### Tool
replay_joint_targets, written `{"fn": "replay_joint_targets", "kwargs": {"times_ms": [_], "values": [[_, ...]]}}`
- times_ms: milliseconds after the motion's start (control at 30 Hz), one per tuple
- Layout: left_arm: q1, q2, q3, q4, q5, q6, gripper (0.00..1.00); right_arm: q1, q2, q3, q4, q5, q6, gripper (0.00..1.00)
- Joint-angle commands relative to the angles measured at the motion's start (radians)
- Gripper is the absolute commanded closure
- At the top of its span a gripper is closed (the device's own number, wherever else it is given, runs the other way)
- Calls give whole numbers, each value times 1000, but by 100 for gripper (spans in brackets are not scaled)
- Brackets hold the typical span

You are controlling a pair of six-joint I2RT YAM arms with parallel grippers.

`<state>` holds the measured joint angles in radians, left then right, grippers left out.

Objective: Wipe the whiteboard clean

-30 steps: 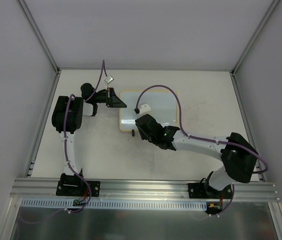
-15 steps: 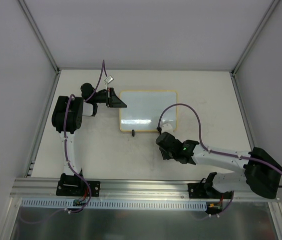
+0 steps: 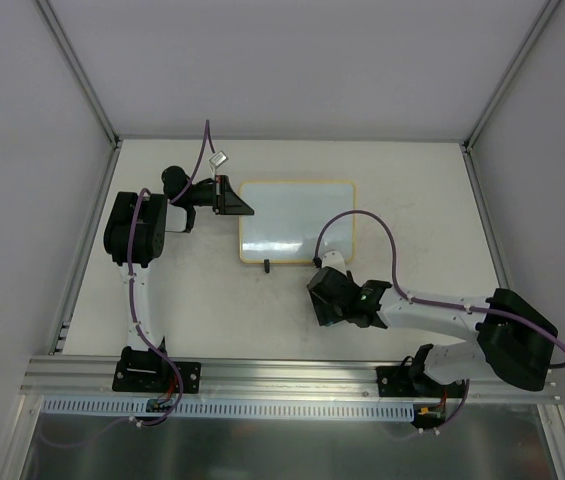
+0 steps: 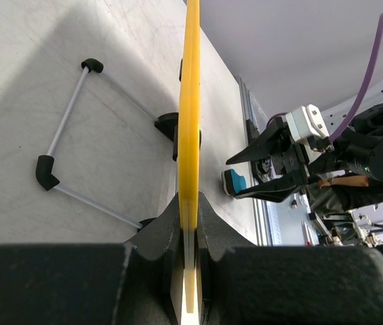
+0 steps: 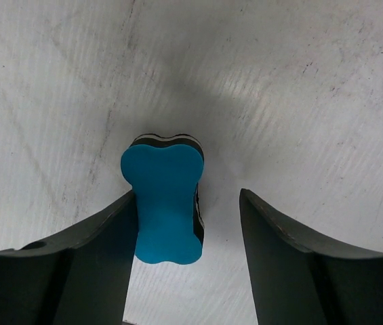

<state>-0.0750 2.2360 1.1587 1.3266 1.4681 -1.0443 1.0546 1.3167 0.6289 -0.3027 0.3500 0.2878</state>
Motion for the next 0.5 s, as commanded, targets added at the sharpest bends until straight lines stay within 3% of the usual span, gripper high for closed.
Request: {"fn": "replay_joint_targets", "kwargs": {"times_ms": [0,233,467], "values": [[0,-12,27,263,83,-36,96,5,-27,5,-4,10,17,37],[1,-10,26,270,81,-43,95,7,-42,8,-4,-2,14,19],[1,-10,27,279,80,-49,95,12,-60,0,-4,-5,24,17]]}}
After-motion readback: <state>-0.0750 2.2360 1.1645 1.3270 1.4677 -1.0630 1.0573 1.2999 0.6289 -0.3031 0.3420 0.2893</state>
